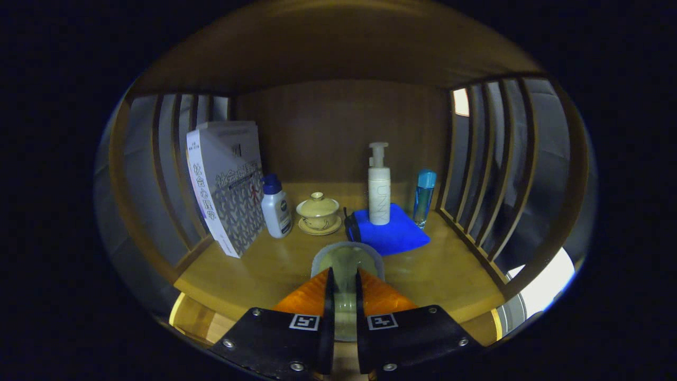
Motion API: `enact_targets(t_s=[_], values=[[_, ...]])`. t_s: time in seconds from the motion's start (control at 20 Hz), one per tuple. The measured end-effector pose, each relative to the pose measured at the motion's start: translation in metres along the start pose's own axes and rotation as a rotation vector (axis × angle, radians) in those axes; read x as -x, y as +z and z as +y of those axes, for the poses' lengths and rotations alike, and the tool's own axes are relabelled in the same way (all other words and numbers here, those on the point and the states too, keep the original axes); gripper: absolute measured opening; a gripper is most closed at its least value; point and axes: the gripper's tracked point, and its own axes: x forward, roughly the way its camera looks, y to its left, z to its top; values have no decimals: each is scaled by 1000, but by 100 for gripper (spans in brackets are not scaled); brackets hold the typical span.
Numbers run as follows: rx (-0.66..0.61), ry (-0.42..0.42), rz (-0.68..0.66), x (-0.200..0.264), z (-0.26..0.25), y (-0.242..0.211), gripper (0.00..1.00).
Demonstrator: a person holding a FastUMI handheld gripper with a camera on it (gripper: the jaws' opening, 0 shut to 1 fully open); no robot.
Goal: Pull open the drawer, take out the items inside it, and place them on the countertop above the cabinet.
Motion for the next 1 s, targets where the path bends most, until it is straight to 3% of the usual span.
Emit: enact_targets(t_s=[0.15, 0.25, 0.4, 1.0], values=[[29, 3, -31, -11, -1, -3, 24], [56, -63, -80, -11, -15, 0, 32], [43, -80, -158, 1, -19, 8, 98], [-11, -15, -394, 99, -25, -2, 97]])
